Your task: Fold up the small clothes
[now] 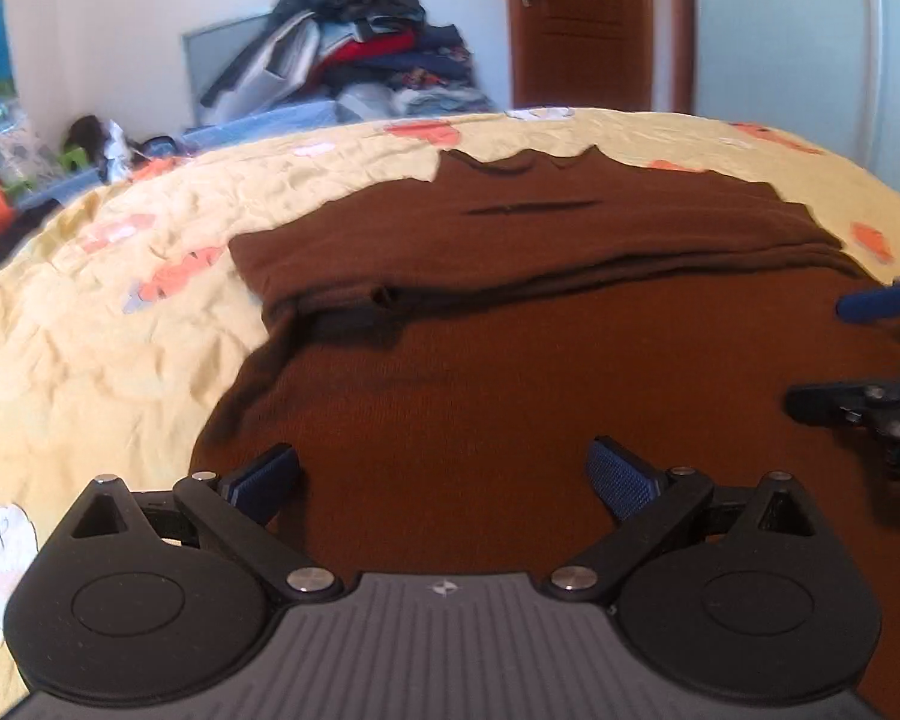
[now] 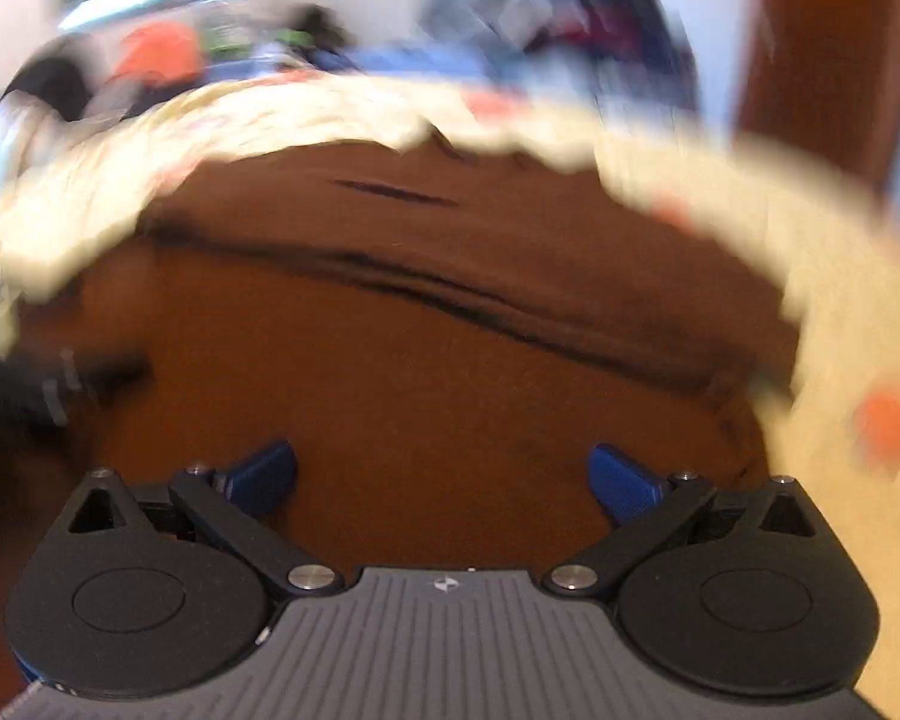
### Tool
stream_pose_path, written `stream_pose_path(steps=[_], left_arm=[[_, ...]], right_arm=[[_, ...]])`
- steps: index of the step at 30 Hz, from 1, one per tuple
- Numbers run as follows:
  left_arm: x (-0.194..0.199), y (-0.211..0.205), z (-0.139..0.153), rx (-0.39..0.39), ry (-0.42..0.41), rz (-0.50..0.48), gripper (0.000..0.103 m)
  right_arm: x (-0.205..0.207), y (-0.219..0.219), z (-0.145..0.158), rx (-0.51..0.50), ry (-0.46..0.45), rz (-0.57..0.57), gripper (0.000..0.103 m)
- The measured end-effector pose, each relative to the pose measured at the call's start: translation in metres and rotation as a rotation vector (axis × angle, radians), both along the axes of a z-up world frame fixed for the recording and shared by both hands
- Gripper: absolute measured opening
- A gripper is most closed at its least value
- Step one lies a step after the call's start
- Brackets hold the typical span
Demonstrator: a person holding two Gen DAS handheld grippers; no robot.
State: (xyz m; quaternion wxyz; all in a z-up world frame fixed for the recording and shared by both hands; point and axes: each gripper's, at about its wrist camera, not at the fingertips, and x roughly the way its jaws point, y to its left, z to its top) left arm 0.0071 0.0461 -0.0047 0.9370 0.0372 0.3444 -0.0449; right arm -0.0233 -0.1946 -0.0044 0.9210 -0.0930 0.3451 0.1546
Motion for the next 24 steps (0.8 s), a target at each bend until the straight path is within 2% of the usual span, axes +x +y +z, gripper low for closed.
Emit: stream_pose_path(steps=[1, 2, 4, 6, 8, 10, 11, 12, 13, 14, 15, 16, 18, 20, 22, 24], left_arm=[[0.000, 0.010, 0.001, -0.017, 0.012, 0.012, 0.103], [-0.001, 0.019, 0.002, -0.012, 0.012, 0.020, 0.103], [-0.006, 0.026, 0.005, 0.039, 0.006, 0.061, 0.103], [-0.014, 0.021, 0.012, 0.039, 0.040, 0.121, 0.103], [-0.028, 0.009, 0.019, -0.003, 0.034, 0.123, 0.103], [-0.045, -0.005, 0.020, -0.052, 0.022, 0.062, 0.103], [-0.054, -0.014, 0.015, -0.048, 0.029, 0.029, 0.103], [-0.061, -0.023, 0.006, -0.007, 0.049, 0.000, 0.103], [-0.072, -0.024, 0.003, 0.007, -0.011, 0.003, 0.103], [-0.076, -0.021, 0.003, 0.011, -0.006, 0.006, 0.103], [-0.081, -0.014, 0.004, -0.003, 0.013, 0.010, 0.103], [-0.085, -0.006, 0.005, -0.011, 0.023, 0.023, 0.103], [-0.100, 0.006, 0.006, 0.016, 0.015, 0.051, 0.103], [-0.109, 0.015, 0.008, 0.009, 0.035, 0.079, 0.103], [-0.115, 0.014, 0.014, -0.022, 0.067, 0.106, 0.103], [-0.121, 0.002, 0.018, -0.058, 0.060, 0.073, 0.103]], right_arm=[[0.000, -0.014, 0.003, 0.050, 0.035, -0.029, 0.103], [-0.003, -0.024, 0.004, 0.017, 0.031, -0.065, 0.103], [-0.008, -0.044, 0.008, 0.028, 0.038, -0.121, 0.103], [-0.012, -0.045, 0.015, 0.005, 0.065, -0.174, 0.103], [-0.021, -0.034, 0.027, 0.051, 0.072, -0.228, 0.103], [-0.037, -0.017, 0.035, 0.129, 0.043, -0.147, 0.103], [-0.043, -0.007, 0.034, 0.138, 0.041, -0.100, 0.103], [-0.049, 0.004, 0.029, 0.113, 0.062, -0.066, 0.103], [-0.052, 0.014, 0.018, 0.058, 0.102, -0.046, 0.103], [-0.058, 0.019, 0.007, -0.009, 0.094, -0.027, 0.103], [-0.073, 0.016, 0.002, -0.025, 0.014, 0.012, 0.103], [-0.074, 0.005, 0.003, 0.028, 0.048, -0.015, 0.103], [-0.078, -0.011, 0.008, -0.002, 0.060, -0.083, 0.103], [-0.084, -0.023, 0.011, 0.008, 0.073, -0.139, 0.103], [-0.088, -0.018, 0.021, -0.005, 0.099, -0.203, 0.103], [-0.093, -0.006, 0.029, 0.059, 0.089, -0.190, 0.103]])
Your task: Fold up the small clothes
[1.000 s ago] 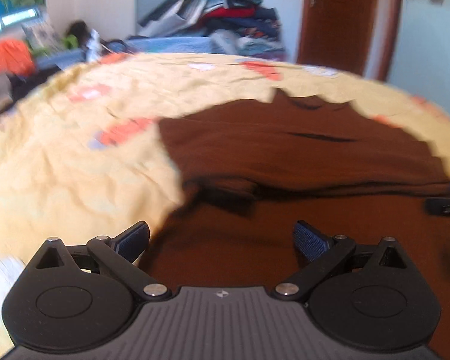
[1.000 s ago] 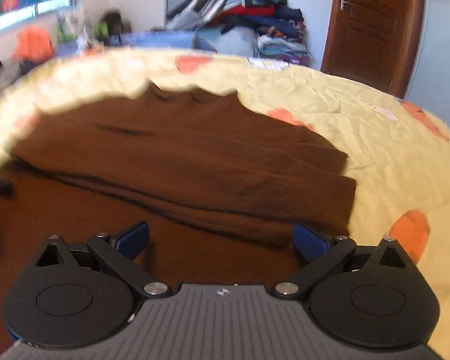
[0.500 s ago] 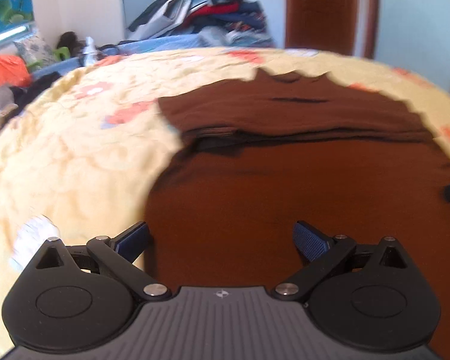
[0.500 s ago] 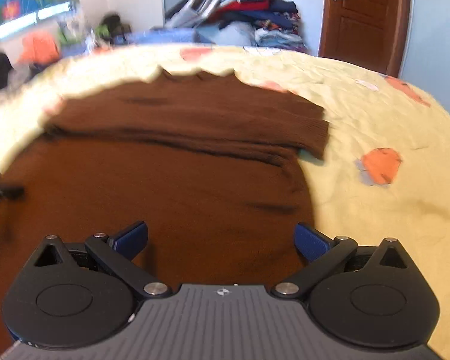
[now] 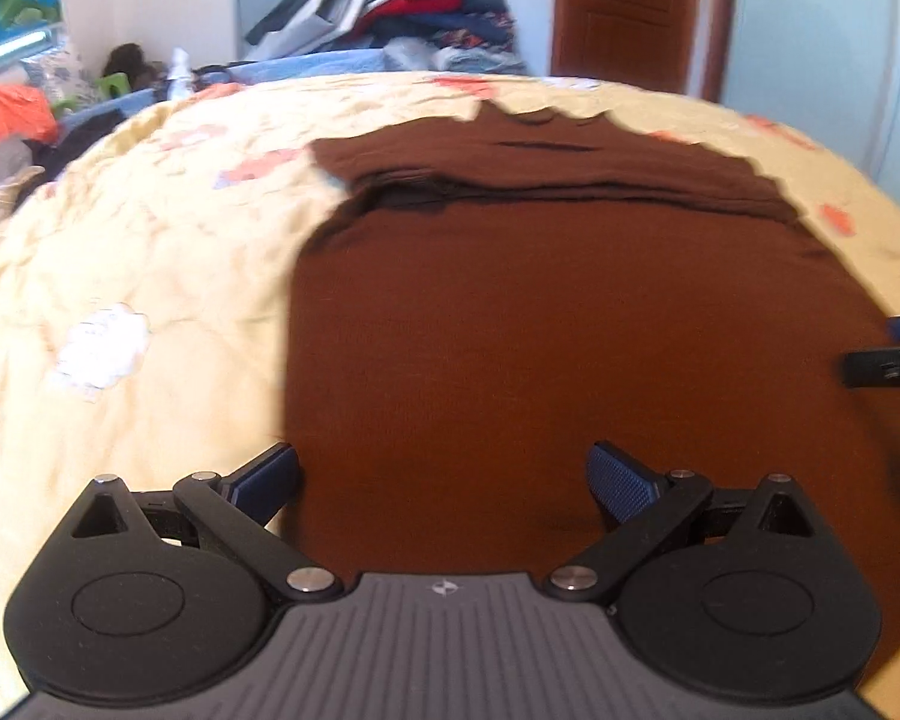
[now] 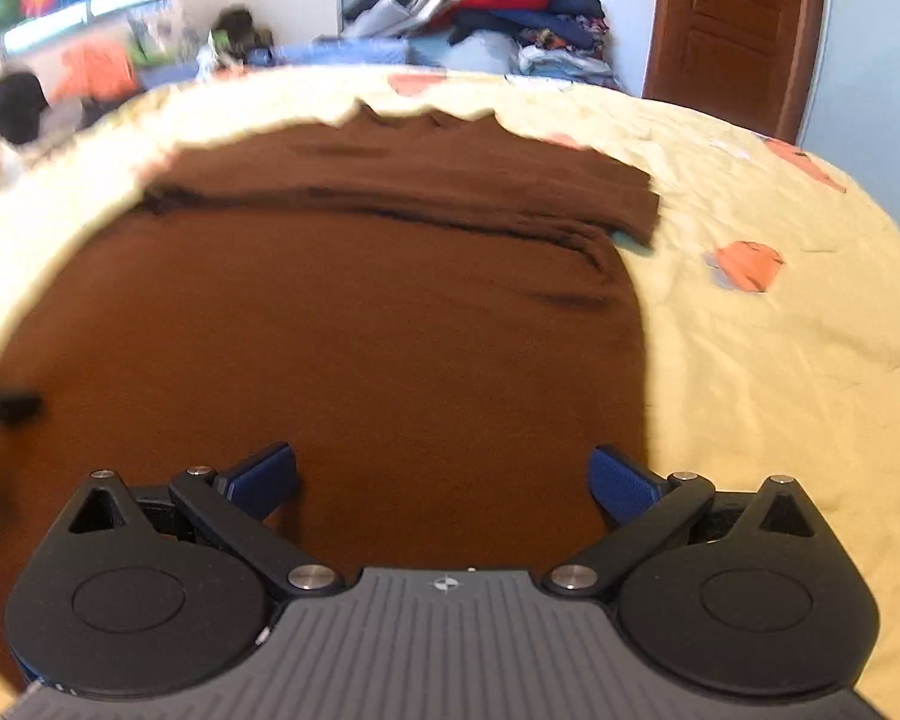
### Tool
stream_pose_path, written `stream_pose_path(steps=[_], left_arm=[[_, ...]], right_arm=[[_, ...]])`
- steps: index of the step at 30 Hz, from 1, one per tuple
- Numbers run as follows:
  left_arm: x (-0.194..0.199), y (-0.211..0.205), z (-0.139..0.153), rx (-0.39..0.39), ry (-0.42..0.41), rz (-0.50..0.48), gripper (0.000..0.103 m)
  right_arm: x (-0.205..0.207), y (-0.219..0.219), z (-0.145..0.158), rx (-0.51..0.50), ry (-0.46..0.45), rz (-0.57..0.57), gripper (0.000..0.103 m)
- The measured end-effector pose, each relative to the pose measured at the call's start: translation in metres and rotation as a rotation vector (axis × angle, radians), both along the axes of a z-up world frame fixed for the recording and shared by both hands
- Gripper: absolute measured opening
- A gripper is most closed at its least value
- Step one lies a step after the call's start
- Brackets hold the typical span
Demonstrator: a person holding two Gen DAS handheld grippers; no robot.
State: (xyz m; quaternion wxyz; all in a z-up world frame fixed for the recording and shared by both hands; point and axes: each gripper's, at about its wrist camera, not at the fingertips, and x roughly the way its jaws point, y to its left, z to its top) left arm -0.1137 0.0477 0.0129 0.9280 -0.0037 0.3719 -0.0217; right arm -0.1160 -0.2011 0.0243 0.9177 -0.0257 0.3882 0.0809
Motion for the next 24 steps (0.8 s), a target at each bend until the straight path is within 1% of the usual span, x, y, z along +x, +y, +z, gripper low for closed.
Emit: stream_pose_path(steps=[1, 2, 3, 4, 5, 6, 7, 8, 9, 10, 11, 12, 13, 14, 16, 17, 18, 19, 20, 21, 22, 23, 24], left_arm=[[-0.003, -0.007, -0.001, -0.012, -0.009, -0.033, 0.103], [-0.005, -0.015, -0.005, -0.010, -0.008, -0.072, 0.103], [-0.008, -0.021, -0.012, 0.019, -0.002, -0.103, 0.103], [-0.018, -0.025, -0.015, 0.061, -0.064, -0.119, 0.103], [-0.025, -0.022, -0.017, 0.072, -0.095, -0.132, 0.103], [-0.028, -0.016, -0.017, 0.051, -0.082, -0.127, 0.103], [-0.029, -0.006, -0.015, 0.021, -0.054, -0.114, 0.103], [-0.032, 0.001, -0.013, 0.019, -0.045, -0.111, 0.103], [-0.039, 0.006, -0.012, 0.060, -0.044, -0.096, 0.103], [-0.044, 0.013, -0.010, 0.068, -0.038, -0.066, 0.103], [-0.049, 0.022, -0.007, 0.056, -0.014, -0.032, 0.103], [-0.054, 0.033, -0.004, 0.012, 0.015, -0.001, 0.103], [-0.059, 0.046, -0.001, -0.055, 0.041, 0.031, 0.103], [-0.063, 0.059, 0.000, -0.127, 0.060, 0.065, 0.103], [-0.075, 0.087, 0.003, -0.299, 0.069, 0.123, 0.103], [-0.078, 0.097, 0.004, -0.386, 0.079, 0.135, 0.103], [-0.079, 0.108, 0.004, -0.501, 0.098, 0.140, 0.103], [-0.078, 0.117, 0.001, -0.617, 0.124, 0.131, 0.103], [-0.076, 0.126, -0.005, -0.761, 0.165, 0.101, 0.103], [-0.072, 0.131, -0.015, -0.898, 0.219, 0.067, 0.103], [-0.067, 0.133, -0.024, -1.009, 0.268, 0.051, 0.103], [-0.065, 0.134, -0.030, -1.072, 0.287, 0.051, 0.103], [-0.063, 0.133, -0.030, -1.075, 0.287, 0.049, 0.103]], right_arm=[[-0.005, 0.010, 0.001, 0.031, -0.005, 0.044, 0.103], [-0.008, 0.014, -0.004, 0.043, 0.001, 0.088, 0.103], [-0.012, 0.026, -0.010, 0.027, 0.020, 0.128, 0.103], [-0.015, 0.034, -0.019, -0.023, 0.043, 0.161, 0.103], [-0.028, 0.038, -0.023, -0.085, -0.036, 0.205, 0.103], [-0.036, 0.033, -0.026, -0.086, -0.074, 0.230, 0.103], [-0.036, 0.021, -0.026, -0.033, -0.049, 0.210, 0.103], [-0.038, 0.011, -0.024, -0.044, -0.044, 0.177, 0.103], [-0.042, 0.004, -0.022, -0.065, -0.040, 0.156, 0.103], [-0.043, -0.005, -0.019, -0.052, -0.016, 0.129, 0.103], [-0.044, -0.012, -0.016, -0.044, 0.008, 0.095, 0.103], [-0.046, -0.018, -0.010, -0.029, 0.041, 0.054, 0.103], [-0.049, -0.027, -0.003, 0.021, 0.069, 0.018, 0.103], [-0.051, -0.042, -0.002, 0.103, 0.078, -0.005, 0.103], [-0.059, -0.071, 0.004, 0.272, 0.104, -0.073, 0.103], [-0.061, -0.084, 0.002, 0.342, 0.135, -0.114, 0.103], [-0.061, -0.097, -0.004, 0.416, 0.179, -0.148, 0.103], [-0.069, -0.113, -0.005, 0.490, 0.199, -0.162, 0.103], [-0.066, -0.121, -0.007, 0.557, 0.222, -0.165, 0.103], [-0.064, -0.127, -0.009, 0.629, 0.261, -0.152, 0.103], [-0.060, -0.129, -0.014, 0.700, 0.318, -0.126, 0.103], [-0.063, -0.127, -0.017, 0.764, 0.367, -0.086, 0.103], [-0.063, -0.123, -0.024, 0.816, 0.422, -0.046, 0.103]])
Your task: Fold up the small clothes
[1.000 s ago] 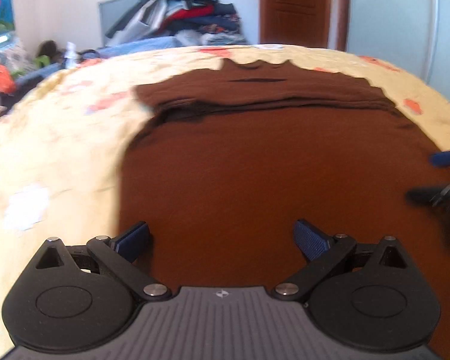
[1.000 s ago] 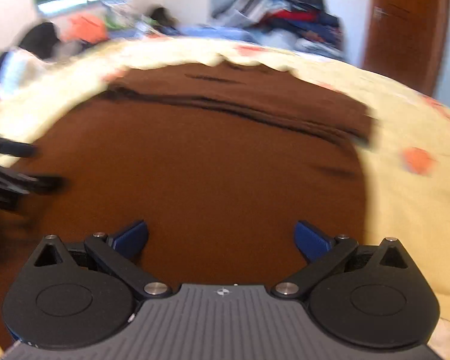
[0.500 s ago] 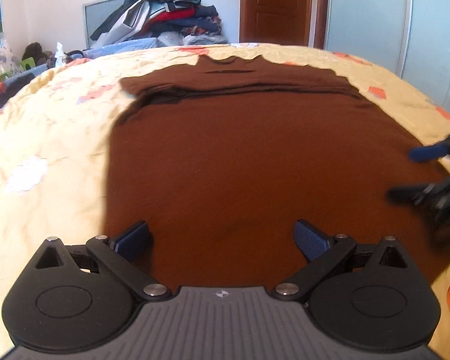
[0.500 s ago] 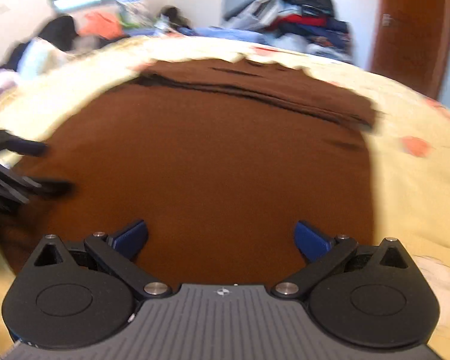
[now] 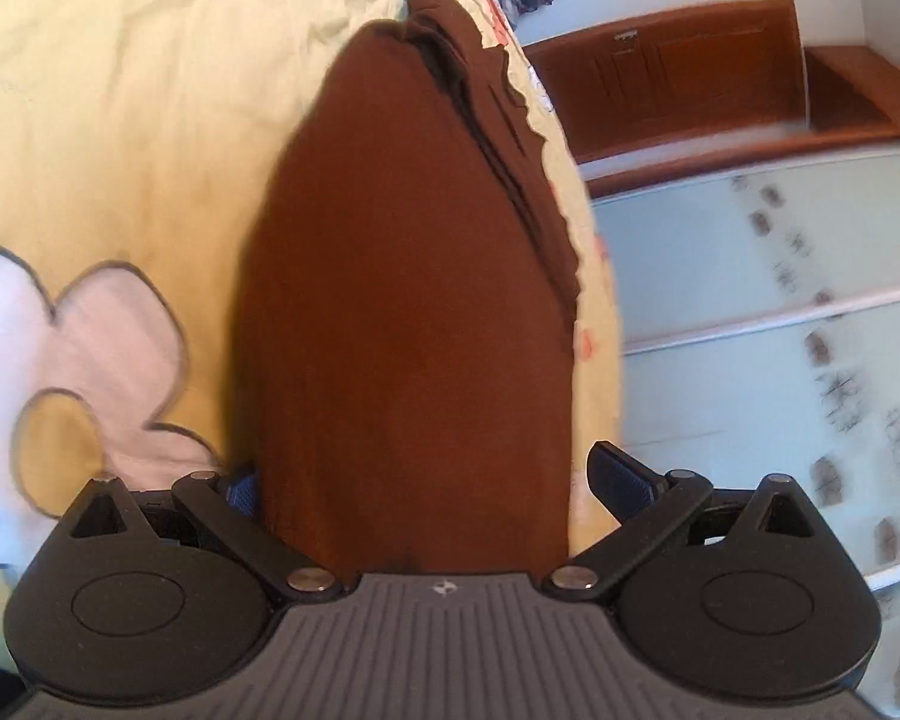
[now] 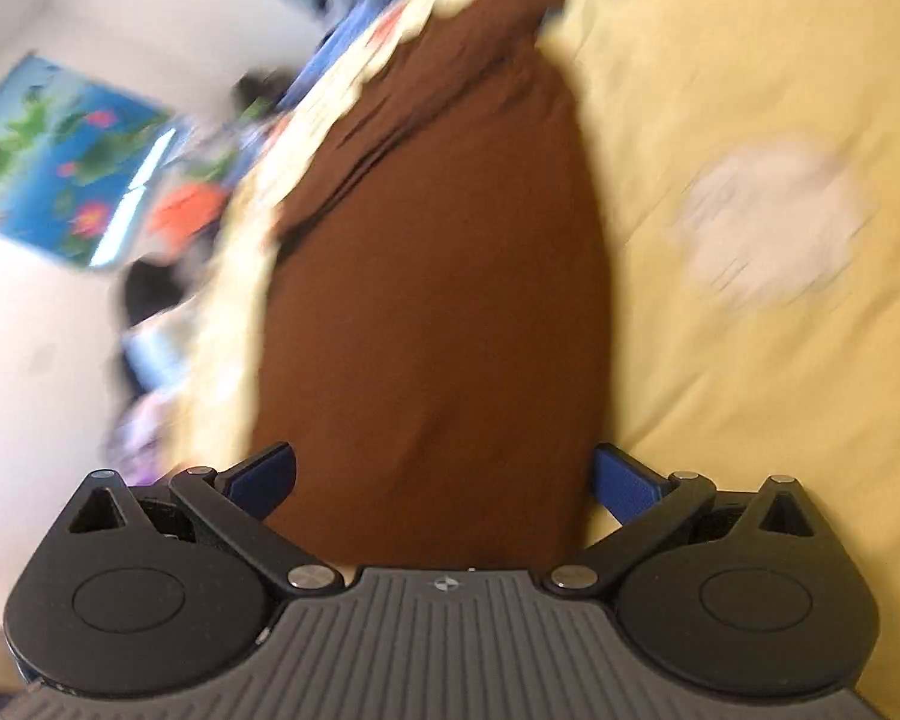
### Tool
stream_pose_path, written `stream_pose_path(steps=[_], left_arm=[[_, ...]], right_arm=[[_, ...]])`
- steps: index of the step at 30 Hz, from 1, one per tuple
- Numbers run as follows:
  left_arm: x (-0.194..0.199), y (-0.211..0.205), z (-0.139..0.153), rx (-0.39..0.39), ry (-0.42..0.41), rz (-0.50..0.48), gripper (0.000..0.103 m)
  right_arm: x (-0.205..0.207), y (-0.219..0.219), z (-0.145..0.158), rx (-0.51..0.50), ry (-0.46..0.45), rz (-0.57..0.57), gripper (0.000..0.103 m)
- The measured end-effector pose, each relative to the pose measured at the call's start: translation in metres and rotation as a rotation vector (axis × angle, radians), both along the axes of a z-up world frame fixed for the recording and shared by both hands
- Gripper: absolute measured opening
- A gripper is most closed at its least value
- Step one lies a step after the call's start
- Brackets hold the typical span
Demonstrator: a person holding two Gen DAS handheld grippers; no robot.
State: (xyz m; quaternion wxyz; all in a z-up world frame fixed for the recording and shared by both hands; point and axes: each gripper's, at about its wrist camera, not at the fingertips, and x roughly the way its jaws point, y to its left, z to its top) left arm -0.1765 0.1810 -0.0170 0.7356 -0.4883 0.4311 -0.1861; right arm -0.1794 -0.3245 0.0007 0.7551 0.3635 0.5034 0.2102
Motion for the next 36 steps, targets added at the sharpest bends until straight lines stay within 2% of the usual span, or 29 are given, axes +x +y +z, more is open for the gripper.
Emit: stream_pose_path(steps=[2, 5, 6, 7, 8, 9, 10, 11, 12, 13, 14, 17, 20, 23, 26, 31, 34, 35, 36], left_arm=[[0.004, -0.003, 0.002, 0.013, 0.008, -0.021, 0.103], [0.004, -0.004, 0.003, 0.020, 0.013, -0.034, 0.103], [0.004, -0.003, 0.003, 0.024, 0.016, -0.036, 0.099], [0.004, -0.003, 0.003, 0.033, 0.020, -0.037, 0.091], [0.004, -0.003, 0.005, 0.048, 0.026, -0.040, 0.084], [0.006, -0.003, 0.004, 0.069, 0.036, -0.042, 0.065], [0.007, -0.004, 0.003, 0.098, 0.055, -0.048, 0.040], [0.007, -0.002, 0.002, 0.120, 0.073, -0.052, 0.030], [0.006, -0.003, -0.001, 0.139, 0.089, -0.051, 0.018], [0.006, -0.002, -0.003, 0.151, 0.099, -0.052, 0.010], [0.006, -0.001, -0.002, 0.163, 0.108, -0.051, 0.007], [0.007, -0.002, 0.006, 0.224, 0.097, -0.060, 0.006], [0.021, -0.001, 0.021, 0.212, 0.042, -0.072, 0.006], [0.050, 0.000, 0.044, 0.212, -0.041, -0.080, 0.006], [0.099, 0.000, 0.070, 0.229, -0.130, -0.067, 0.006], [0.214, -0.005, 0.109, 0.285, -0.255, -0.007, 0.006], [0.289, -0.014, 0.122, 0.380, -0.307, 0.040, 0.006], [0.313, -0.019, 0.121, 0.442, -0.340, 0.052, 0.007], [0.336, -0.024, 0.115, 0.514, -0.352, 0.072, 0.009]], right_arm=[[-0.001, 0.005, -0.007, 0.064, 0.017, 0.043, 0.103], [0.002, 0.002, -0.011, 0.108, 0.026, 0.004, 0.101], [0.000, -0.001, -0.012, 0.125, 0.024, -0.020, 0.093], [-0.003, -0.003, -0.013, 0.127, 0.025, -0.034, 0.088], [-0.004, -0.003, -0.015, 0.120, 0.028, -0.036, 0.074], [-0.007, -0.003, -0.017, 0.107, 0.034, -0.037, 0.056], [-0.006, -0.003, -0.020, 0.092, 0.043, -0.039, 0.046], [-0.004, -0.003, -0.021, 0.076, 0.055, -0.039, 0.026], [-0.002, -0.004, -0.025, 0.057, 0.066, -0.041, 0.011], [0.000, -0.008, -0.027, 0.045, 0.074, -0.048, 0.012], [-0.002, -0.010, -0.028, 0.058, 0.063, -0.053, 0.012], [-0.002, -0.004, -0.023, 0.047, 0.027, -0.051, 0.013], [0.005, -0.005, -0.007, 0.095, -0.042, -0.045, 0.013], [0.035, -0.004, 0.013, 0.128, -0.115, -0.052, 0.013], [0.074, -0.011, 0.033, 0.163, -0.193, -0.076, 0.013], [0.171, -0.031, 0.054, 0.212, -0.286, -0.177, 0.013], [0.243, -0.037, 0.055, 0.199, -0.302, -0.242, 0.013], [0.267, -0.038, 0.053, 0.176, -0.302, -0.266, 0.015], [0.289, -0.039, 0.050, 0.156, -0.304, -0.295, 0.021]])
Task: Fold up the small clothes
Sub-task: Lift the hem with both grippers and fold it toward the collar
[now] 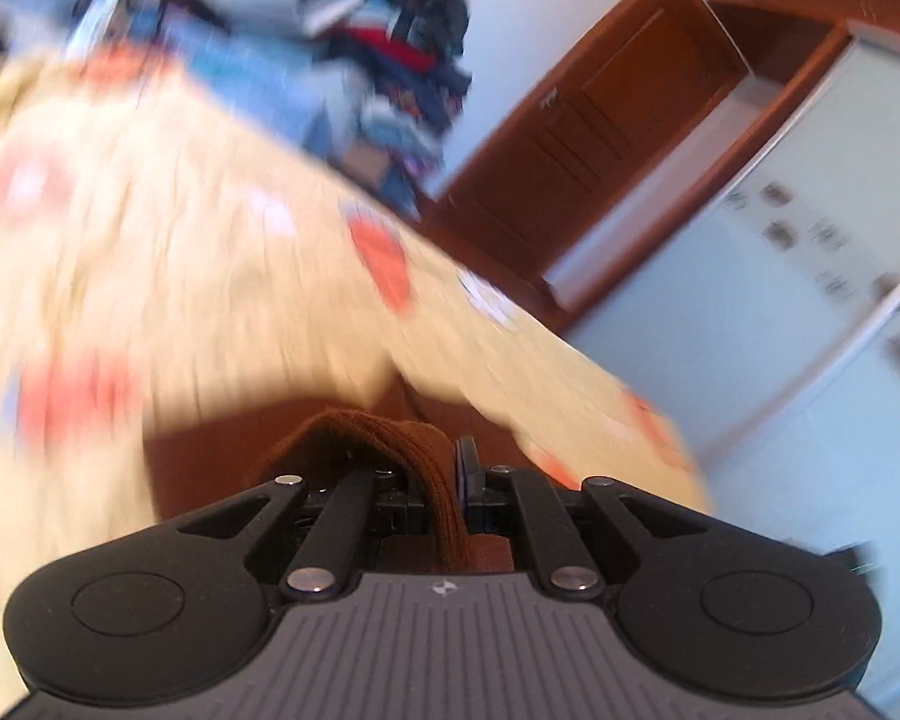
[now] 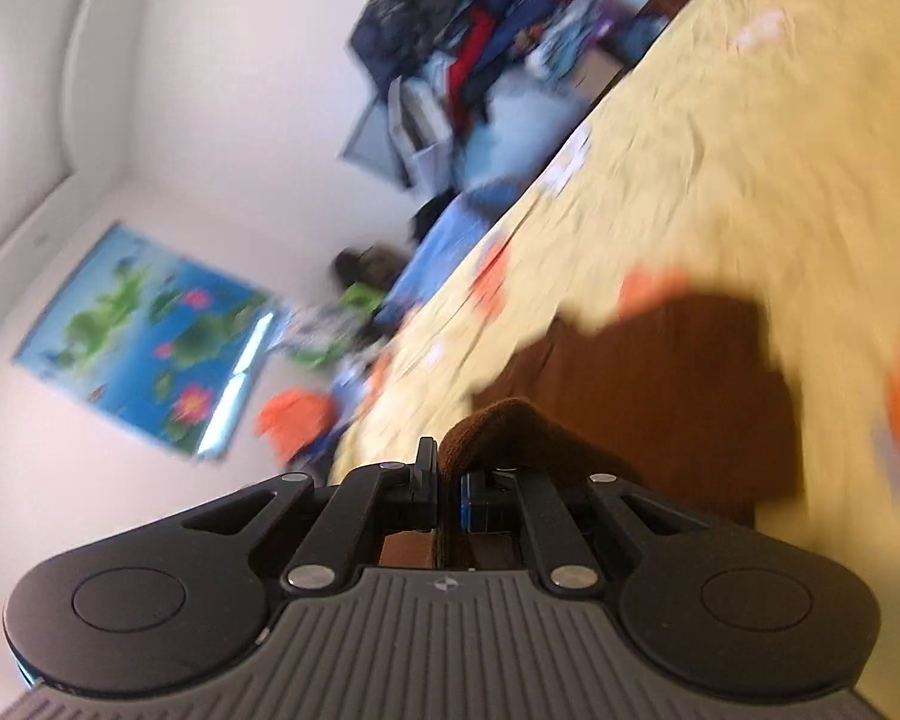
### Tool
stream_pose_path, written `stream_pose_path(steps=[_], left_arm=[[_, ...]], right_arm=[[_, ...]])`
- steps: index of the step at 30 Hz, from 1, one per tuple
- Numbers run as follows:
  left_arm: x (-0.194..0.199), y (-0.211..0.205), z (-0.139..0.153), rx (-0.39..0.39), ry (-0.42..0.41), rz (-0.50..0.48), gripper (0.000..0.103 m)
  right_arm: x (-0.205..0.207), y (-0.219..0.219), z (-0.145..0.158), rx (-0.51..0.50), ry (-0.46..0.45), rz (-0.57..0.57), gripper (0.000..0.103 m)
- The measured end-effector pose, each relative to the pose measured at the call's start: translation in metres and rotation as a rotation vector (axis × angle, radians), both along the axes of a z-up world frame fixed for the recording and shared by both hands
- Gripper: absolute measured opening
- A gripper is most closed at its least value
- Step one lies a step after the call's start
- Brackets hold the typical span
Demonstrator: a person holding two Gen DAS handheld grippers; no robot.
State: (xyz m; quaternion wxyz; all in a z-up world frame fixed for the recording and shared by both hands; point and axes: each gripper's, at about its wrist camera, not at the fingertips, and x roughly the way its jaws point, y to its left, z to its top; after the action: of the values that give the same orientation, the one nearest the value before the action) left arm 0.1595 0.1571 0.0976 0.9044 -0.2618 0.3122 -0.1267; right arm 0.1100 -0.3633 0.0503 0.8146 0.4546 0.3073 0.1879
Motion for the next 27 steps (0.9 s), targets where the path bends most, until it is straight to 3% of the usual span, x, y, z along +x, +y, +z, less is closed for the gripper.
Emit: stream_pose_path(steps=[1, 2, 3, 4, 6, 7, 9, 11, 14, 16, 20, 22, 23, 24, 25, 26, 27], left_arm=[[0.023, -0.004, -0.011, 0.047, 0.040, 0.056, 0.021], [0.041, -0.005, -0.024, 0.074, 0.116, 0.119, 0.030], [0.055, -0.005, -0.038, 0.084, 0.201, 0.184, 0.049], [0.055, -0.002, -0.048, 0.067, 0.232, 0.236, 0.051], [0.031, 0.002, -0.057, -0.003, 0.176, 0.291, 0.056], [0.010, 0.005, -0.059, -0.010, 0.138, 0.282, 0.069], [-0.039, 0.010, -0.056, 0.029, 0.059, 0.301, 0.083], [-0.095, 0.023, -0.054, 0.051, 0.001, 0.339, 0.087], [-0.145, 0.038, -0.068, -0.030, 0.069, 0.343, 0.087], [-0.154, 0.038, -0.088, -0.120, 0.128, 0.307, 0.088], [-0.141, 0.020, -0.091, -0.124, 0.102, 0.301, 0.090], [-0.131, 0.013, -0.094, -0.141, 0.078, 0.332, 0.089], [-0.122, 0.010, -0.094, -0.129, 0.076, 0.355, 0.089], [-0.115, 0.007, -0.092, -0.106, 0.080, 0.367, 0.083], [-0.107, 0.002, -0.092, -0.075, 0.096, 0.367, 0.048], [-0.099, -0.001, -0.095, -0.049, 0.134, 0.359, 0.031], [-0.097, -0.002, -0.094, -0.034, 0.136, 0.359, 0.026]], right_arm=[[0.020, 0.000, -0.007, -0.009, 0.009, -0.049, 0.033], [0.038, 0.000, -0.017, -0.027, 0.034, -0.101, 0.075], [0.051, 0.002, -0.027, -0.057, 0.086, -0.157, 0.103], [0.057, 0.005, -0.036, -0.093, 0.143, -0.211, 0.102], [0.055, 0.011, -0.051, -0.098, 0.164, -0.224, 0.101], [0.046, 0.014, -0.055, -0.089, 0.141, -0.196, 0.101], [0.018, 0.019, -0.057, -0.132, 0.083, -0.149, 0.102], [-0.019, 0.020, -0.056, -0.221, 0.047, -0.139, 0.102], [-0.069, 0.009, -0.057, -0.329, 0.062, -0.173, 0.102], [-0.089, 0.002, -0.062, -0.308, 0.068, -0.188, 0.103], [-0.076, 0.010, -0.064, -0.286, 0.081, -0.158, 0.103], [-0.060, 0.013, -0.066, -0.223, 0.082, -0.141, 0.102], [-0.052, 0.017, -0.067, -0.207, 0.083, -0.141, 0.091], [-0.045, 0.022, -0.067, -0.215, 0.097, -0.133, 0.067], [-0.037, 0.026, -0.068, -0.233, 0.122, -0.123, 0.050], [-0.030, 0.029, -0.072, -0.251, 0.159, -0.109, 0.024], [-0.026, 0.030, -0.077, -0.250, 0.180, -0.092, 0.024]])
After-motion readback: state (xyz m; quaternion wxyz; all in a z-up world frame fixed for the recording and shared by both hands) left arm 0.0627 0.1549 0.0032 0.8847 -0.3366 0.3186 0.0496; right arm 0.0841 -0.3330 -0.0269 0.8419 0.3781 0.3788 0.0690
